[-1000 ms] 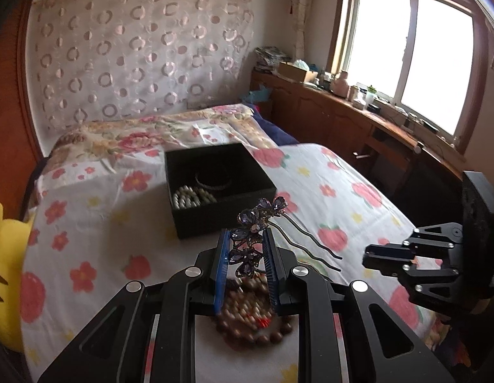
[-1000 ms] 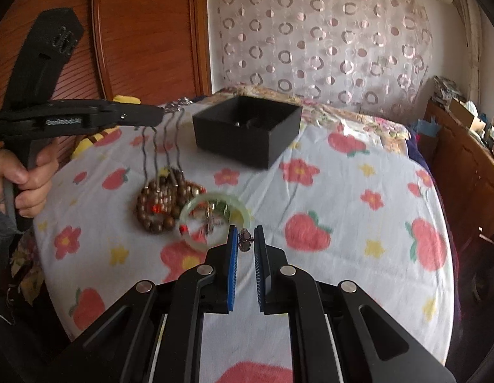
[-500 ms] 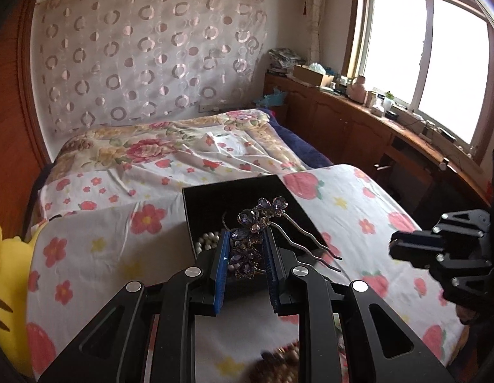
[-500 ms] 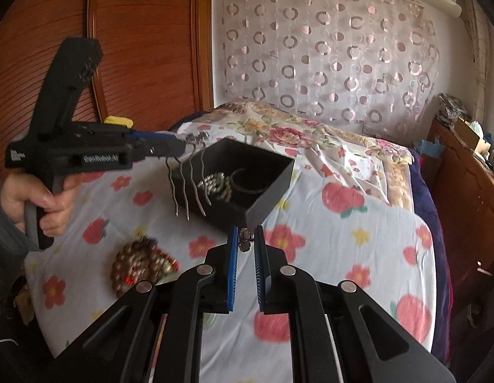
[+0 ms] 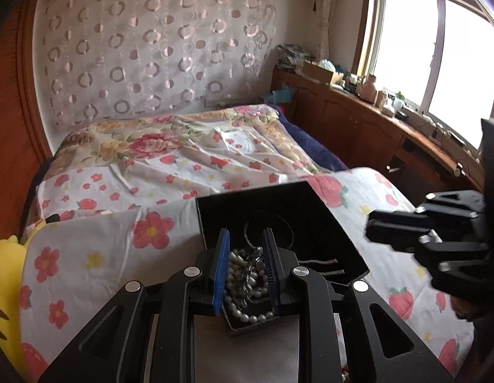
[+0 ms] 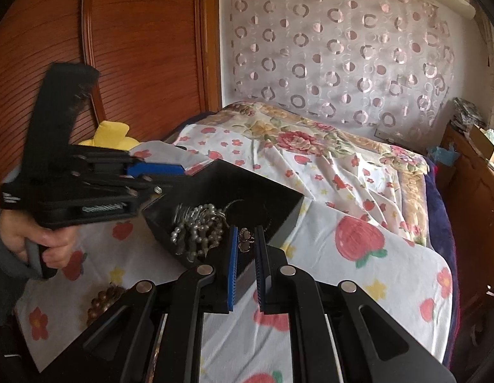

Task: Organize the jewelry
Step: 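Carry comb and earring into the black box and open both tools, then move both open tools back over the remaining jewelry pile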

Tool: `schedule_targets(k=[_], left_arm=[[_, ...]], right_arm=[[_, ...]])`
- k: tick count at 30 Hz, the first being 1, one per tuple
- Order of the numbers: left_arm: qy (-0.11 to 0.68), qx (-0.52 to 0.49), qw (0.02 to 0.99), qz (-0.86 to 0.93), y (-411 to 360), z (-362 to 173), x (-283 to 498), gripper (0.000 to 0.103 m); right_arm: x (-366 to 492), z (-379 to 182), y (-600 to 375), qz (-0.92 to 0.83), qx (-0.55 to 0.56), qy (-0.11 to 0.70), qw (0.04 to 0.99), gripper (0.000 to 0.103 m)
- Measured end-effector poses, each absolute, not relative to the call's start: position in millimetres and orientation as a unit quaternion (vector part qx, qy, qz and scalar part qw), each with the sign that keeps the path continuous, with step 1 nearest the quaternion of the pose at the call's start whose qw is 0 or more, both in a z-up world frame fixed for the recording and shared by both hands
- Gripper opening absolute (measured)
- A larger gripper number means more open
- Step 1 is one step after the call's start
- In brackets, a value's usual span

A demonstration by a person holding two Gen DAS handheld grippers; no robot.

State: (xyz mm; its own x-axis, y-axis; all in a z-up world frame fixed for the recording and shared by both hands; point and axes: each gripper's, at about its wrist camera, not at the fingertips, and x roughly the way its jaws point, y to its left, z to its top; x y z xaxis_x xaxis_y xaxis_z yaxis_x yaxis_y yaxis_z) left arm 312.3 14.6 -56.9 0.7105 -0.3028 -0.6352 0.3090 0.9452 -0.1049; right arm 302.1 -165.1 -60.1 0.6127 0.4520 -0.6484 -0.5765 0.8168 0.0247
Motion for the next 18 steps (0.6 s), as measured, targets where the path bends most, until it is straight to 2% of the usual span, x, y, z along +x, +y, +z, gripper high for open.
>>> schedule_targets(k=[4,6,10,12,18], left_arm=[[0.332,0.001,0.930,-0.157,25,-50,312,0.023],[0.327,0.002,0.933,-0.151,30,-46,310,0.034],[0.319,0.003,0.937,-0.143,38,-43,302,0.042],[0.317,0.002,0.938,-0.140,43,-44,296,0.048],[0.317,-0.003,0.939,-0.134,52,-47,279,0.055]], right_arm=[[314,-66,-156,0.292,-0.097,0.339,0.889,0.012],[318,-69,-151,0.293,-0.100,0.341,0.888,0.012],[326,-74,-143,0.294,-0.108,0.343,0.886,0.012],[329,-77,-141,0.290,-0.109,0.347,0.885,0.012],[332,-77,-142,0.274,-0.108,0.344,0.891,0.012]])
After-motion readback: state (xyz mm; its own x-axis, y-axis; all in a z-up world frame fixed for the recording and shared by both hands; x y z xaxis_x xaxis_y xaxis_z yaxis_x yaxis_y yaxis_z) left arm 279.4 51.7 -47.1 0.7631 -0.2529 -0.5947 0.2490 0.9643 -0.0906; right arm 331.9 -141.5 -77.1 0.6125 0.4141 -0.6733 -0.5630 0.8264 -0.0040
